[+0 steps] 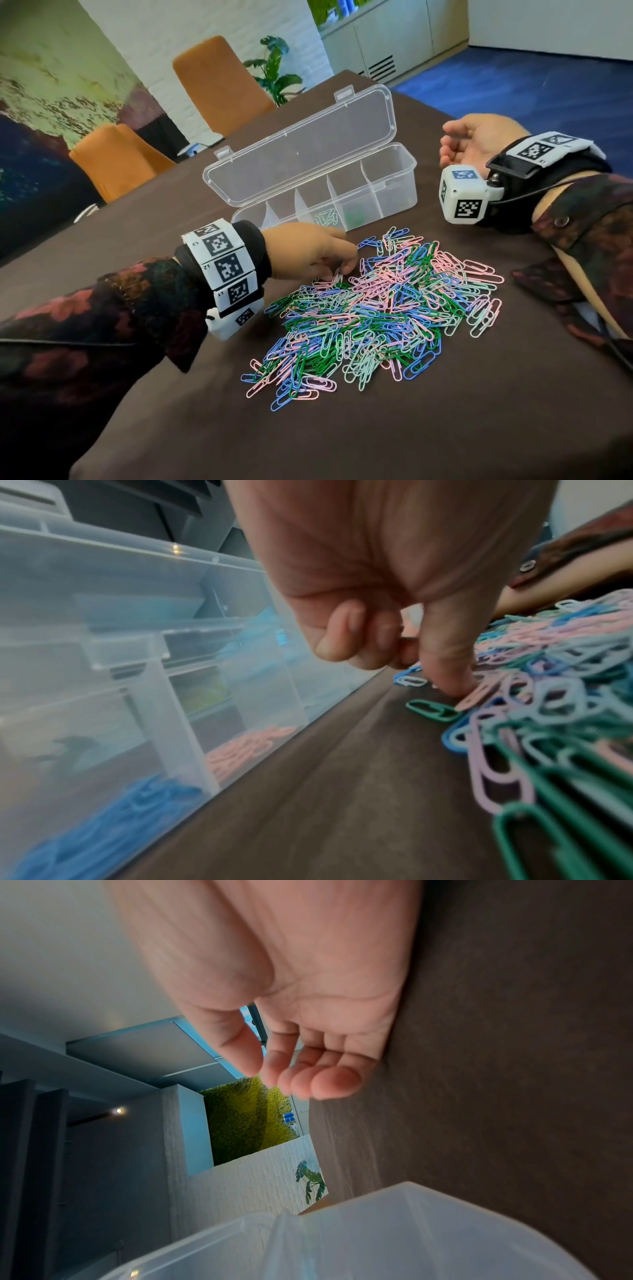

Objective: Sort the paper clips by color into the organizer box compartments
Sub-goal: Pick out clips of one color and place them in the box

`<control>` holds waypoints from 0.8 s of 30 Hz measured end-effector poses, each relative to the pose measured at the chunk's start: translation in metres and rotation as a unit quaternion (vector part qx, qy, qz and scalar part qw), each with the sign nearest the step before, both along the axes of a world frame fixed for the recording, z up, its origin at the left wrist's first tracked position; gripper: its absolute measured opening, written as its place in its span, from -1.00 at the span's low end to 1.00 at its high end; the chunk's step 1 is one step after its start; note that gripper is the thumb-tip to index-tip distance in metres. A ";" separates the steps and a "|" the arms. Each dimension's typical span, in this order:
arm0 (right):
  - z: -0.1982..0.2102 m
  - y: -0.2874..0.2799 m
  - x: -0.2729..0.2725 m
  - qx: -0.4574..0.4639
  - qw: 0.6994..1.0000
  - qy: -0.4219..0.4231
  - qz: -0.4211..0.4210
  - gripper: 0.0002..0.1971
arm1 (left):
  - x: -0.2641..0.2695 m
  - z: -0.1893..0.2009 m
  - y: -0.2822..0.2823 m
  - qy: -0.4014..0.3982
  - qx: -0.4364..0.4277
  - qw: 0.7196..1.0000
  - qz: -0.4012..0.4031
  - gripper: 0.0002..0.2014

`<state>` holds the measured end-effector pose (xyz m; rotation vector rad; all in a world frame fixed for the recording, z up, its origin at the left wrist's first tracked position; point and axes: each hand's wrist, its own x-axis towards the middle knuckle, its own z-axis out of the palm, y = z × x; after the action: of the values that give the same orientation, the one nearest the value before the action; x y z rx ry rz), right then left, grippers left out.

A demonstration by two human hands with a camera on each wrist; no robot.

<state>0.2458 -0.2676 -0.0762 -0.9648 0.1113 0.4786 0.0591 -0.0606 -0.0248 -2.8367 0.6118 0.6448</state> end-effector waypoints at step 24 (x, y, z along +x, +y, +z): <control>0.001 0.000 0.001 -0.007 1.000 0.004 0.002 -0.91 | -0.015 -0.005 0.015 -0.109 -0.225 0.943 0.221 -0.96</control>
<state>0.2466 -0.2672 -0.0750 -0.9777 0.1201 0.4849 0.0441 -0.0455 -0.0297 -3.4524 0.0778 0.2554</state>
